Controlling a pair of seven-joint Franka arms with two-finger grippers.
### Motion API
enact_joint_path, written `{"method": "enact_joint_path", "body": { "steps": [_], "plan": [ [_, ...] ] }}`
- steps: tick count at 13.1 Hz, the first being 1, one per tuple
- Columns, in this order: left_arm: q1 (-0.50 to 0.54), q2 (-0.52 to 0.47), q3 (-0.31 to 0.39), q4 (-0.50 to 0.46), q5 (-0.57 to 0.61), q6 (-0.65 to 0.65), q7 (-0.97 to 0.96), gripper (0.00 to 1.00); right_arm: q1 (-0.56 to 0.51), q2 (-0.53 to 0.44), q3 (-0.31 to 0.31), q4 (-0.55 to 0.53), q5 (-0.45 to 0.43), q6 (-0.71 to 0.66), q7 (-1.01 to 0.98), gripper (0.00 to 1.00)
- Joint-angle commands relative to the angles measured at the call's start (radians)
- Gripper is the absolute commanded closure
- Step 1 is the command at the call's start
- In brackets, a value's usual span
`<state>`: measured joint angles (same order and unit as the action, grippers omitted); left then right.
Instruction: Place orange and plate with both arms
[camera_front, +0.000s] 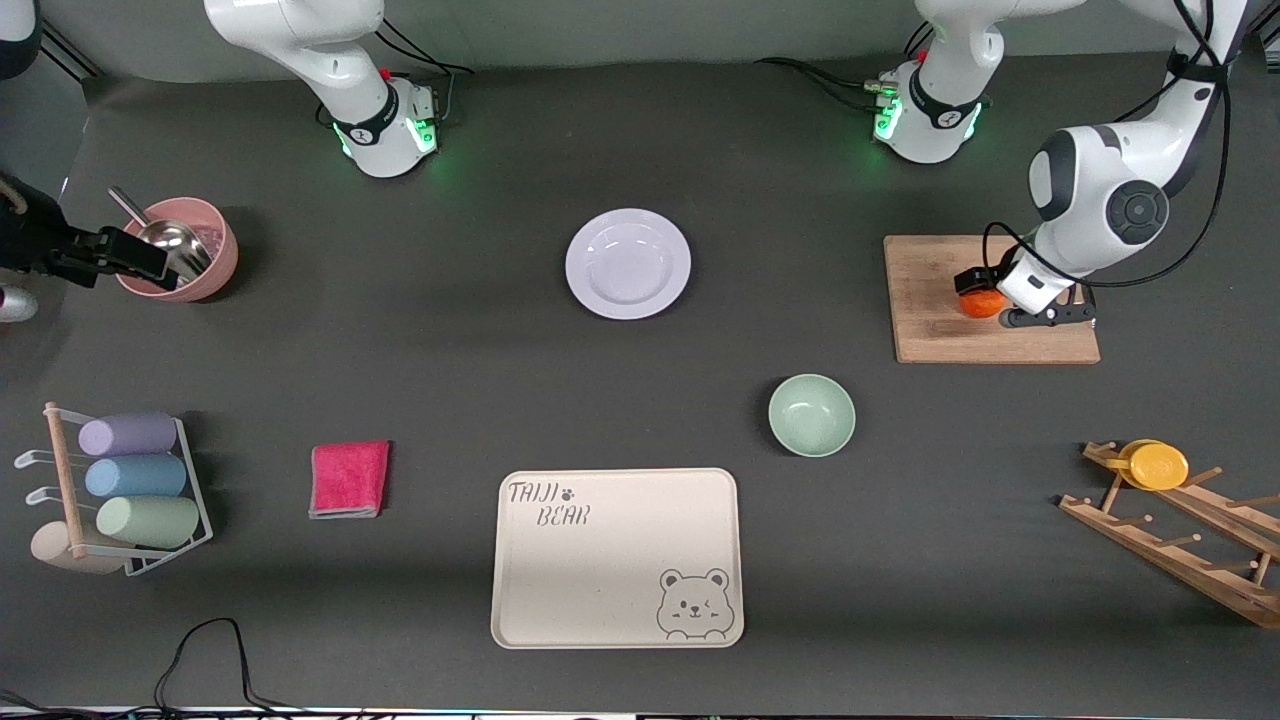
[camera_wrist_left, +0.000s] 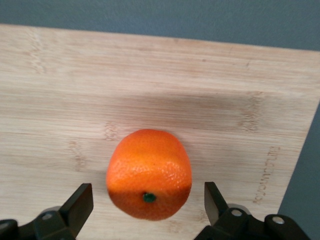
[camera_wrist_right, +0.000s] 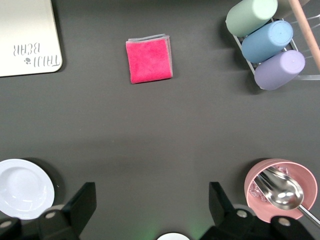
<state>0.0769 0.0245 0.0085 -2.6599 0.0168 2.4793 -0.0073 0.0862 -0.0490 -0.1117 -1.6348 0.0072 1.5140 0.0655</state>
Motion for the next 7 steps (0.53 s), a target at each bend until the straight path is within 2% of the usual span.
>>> {"method": "enact_joint_path", "body": {
  "steps": [1,3,4,5,7],
  "plan": [
    [0.003,0.005,0.001,-0.015,-0.008,0.023,0.021,0.01,0.052,-0.156,-0.002,-0.169,0.000,0.041,0.095,0.00],
    [0.003,0.006,0.001,-0.014,-0.009,0.023,0.021,0.01,0.087,-0.225,0.004,-0.252,0.005,0.075,0.166,0.00],
    [0.003,0.006,0.001,-0.015,-0.008,0.029,0.023,0.10,0.134,-0.250,0.004,-0.282,0.005,0.092,0.219,0.00],
    [0.003,-0.003,0.001,-0.026,-0.008,0.062,0.036,0.98,0.159,-0.265,0.004,-0.305,0.005,0.106,0.258,0.00],
    [0.001,0.005,0.001,-0.034,-0.008,0.084,0.036,1.00,0.211,-0.299,0.004,-0.352,0.005,0.132,0.318,0.00]
  ]
}}
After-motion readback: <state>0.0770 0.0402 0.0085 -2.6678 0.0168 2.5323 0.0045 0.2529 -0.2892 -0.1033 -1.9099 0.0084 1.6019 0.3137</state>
